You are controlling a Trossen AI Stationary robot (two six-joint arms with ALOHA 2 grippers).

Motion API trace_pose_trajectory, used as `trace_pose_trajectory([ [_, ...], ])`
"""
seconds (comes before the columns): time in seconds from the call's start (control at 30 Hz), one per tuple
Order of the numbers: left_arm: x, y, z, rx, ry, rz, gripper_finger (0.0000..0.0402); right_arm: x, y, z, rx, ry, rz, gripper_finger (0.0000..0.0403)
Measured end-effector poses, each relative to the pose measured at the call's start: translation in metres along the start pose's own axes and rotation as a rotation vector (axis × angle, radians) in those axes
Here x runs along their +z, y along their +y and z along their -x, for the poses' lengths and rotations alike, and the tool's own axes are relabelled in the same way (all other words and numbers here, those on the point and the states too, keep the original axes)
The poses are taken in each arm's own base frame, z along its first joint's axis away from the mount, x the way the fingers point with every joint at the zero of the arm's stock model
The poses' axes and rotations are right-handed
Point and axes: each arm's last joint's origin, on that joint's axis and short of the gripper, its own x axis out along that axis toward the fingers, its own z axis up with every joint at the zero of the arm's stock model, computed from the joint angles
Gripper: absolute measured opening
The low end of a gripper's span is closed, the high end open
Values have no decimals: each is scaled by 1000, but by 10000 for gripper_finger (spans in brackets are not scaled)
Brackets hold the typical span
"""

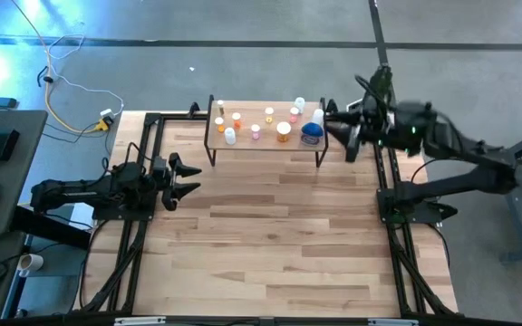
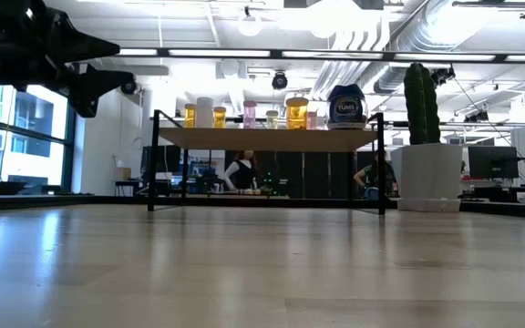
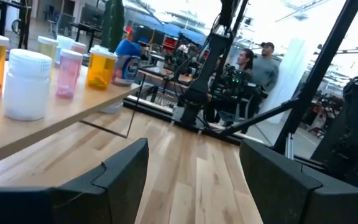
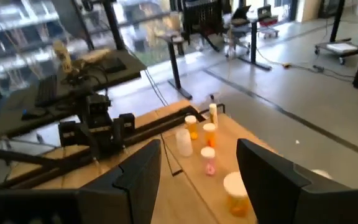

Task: Pick and place medicine bottles onto shelf by color
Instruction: Return to Home Position

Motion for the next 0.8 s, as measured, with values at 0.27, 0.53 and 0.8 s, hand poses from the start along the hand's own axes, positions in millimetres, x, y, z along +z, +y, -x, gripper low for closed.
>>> trace_pose_trajectory([
  [0.27,-1,0,0,0,9,0,243,-82,0,13,150,-115,-72,201],
  [0.53,-1,0,0,0,10,0,243,-143,-4,21,209,-63,-106,201],
  [0.8,-1,0,0,0,9,0,243,-182,-18,33,217,-82,-139,201],
])
